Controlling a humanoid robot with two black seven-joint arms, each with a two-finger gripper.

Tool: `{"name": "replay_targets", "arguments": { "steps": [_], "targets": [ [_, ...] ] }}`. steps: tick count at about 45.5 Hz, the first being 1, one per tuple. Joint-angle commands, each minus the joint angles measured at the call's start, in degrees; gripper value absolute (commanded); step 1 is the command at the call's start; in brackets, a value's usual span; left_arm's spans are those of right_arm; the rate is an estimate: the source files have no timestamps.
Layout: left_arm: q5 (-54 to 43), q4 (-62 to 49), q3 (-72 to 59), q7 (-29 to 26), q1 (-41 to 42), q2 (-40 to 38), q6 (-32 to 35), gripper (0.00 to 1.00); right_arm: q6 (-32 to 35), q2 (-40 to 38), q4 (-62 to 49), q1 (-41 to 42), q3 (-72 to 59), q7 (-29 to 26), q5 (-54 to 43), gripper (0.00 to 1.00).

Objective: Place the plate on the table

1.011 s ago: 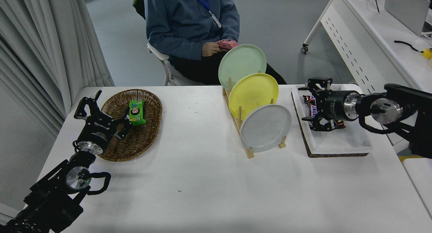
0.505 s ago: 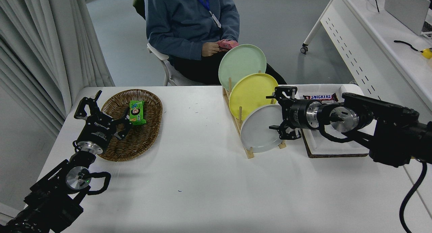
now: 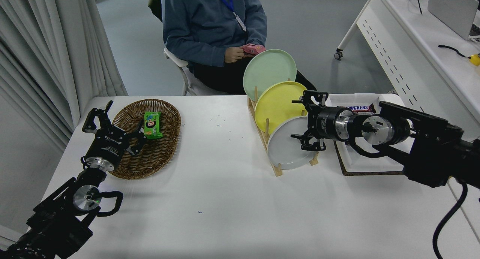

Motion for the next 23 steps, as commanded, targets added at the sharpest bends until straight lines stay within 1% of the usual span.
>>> {"name": "replay_targets", "arguments": {
  "steps": [1,10,13,23],
  "targets": [
    [0.0,-0.02,0.0,0.0,0.01,0.0,0.02,1.0,-2.0,-0.41,0.03,-0.54,1.53,0.08,0.19,0.94],
    [0.0,0.07,0.0,0.0,0.01,0.0,-0.07,1.0,-3.06,-0.41,-0.06,-0.54,2.06,0.08,0.19,0.94],
    [0.0,-0.02,0.0,0.0,0.01,0.0,0.02,1.0,-4.02,-0.32,-0.15,-0.54,2.06,0.08,0.11,0.9],
    [0.0,-0.02,0.0,0.0,0.01,0.0,0.02,1.0,-4.64,-0.41,-0.15,-0.45,2.06,0.08,0.19,0.87]
  ]
}}
